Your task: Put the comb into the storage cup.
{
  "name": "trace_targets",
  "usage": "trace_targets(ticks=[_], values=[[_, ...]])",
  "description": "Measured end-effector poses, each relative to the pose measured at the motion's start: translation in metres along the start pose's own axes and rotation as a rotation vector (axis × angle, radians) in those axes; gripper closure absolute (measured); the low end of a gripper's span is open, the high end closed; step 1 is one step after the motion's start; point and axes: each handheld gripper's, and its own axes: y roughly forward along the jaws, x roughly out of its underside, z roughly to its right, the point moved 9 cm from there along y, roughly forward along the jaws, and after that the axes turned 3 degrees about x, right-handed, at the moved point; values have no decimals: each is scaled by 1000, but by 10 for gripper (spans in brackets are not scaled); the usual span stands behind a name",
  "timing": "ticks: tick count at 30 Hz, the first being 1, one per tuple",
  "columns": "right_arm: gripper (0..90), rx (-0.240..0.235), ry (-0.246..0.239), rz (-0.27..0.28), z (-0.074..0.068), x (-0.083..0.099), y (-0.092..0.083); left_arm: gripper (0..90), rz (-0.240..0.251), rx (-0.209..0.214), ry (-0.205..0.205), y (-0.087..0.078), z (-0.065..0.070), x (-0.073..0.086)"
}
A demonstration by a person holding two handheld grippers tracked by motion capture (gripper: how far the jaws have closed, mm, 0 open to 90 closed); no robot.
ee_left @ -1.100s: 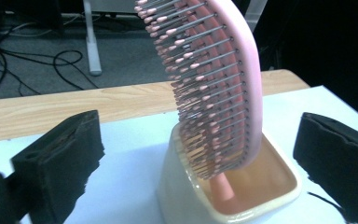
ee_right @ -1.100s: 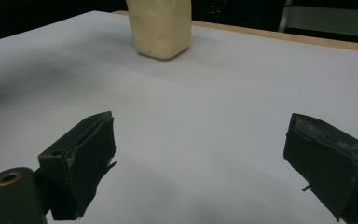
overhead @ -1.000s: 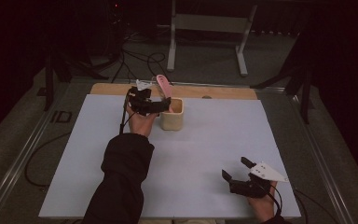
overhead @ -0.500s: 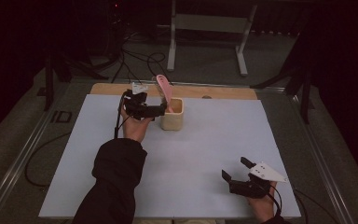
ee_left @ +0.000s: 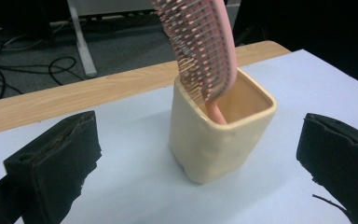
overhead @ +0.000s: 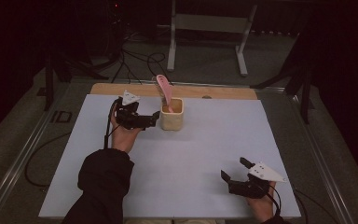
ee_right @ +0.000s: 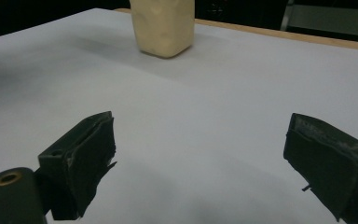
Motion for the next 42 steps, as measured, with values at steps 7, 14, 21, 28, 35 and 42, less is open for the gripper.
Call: trace_targets(ticks=[7, 14, 21, 28, 35, 42], values=[[87, -2, 0, -3, -1, 0, 0, 2, 16, 12, 18, -14, 0, 13], [87, -2, -3, -4, -1, 1, 1, 2, 25, 7, 36, -26, -2, 39], [87, -1, -5, -5, -2, 1, 1, 2, 36, 3, 17, -45, -9, 75], [87, -2, -9, -9, -3, 2, 2, 2, 36, -20, -18, -66, -19, 107], [87, -3, -9, -10, -5, 2, 2, 2, 54, -40, -31, -88, -24, 128], [87, -6, -9, -6, -5, 1, 2, 2, 76, -40, -23, -101, -24, 138]])
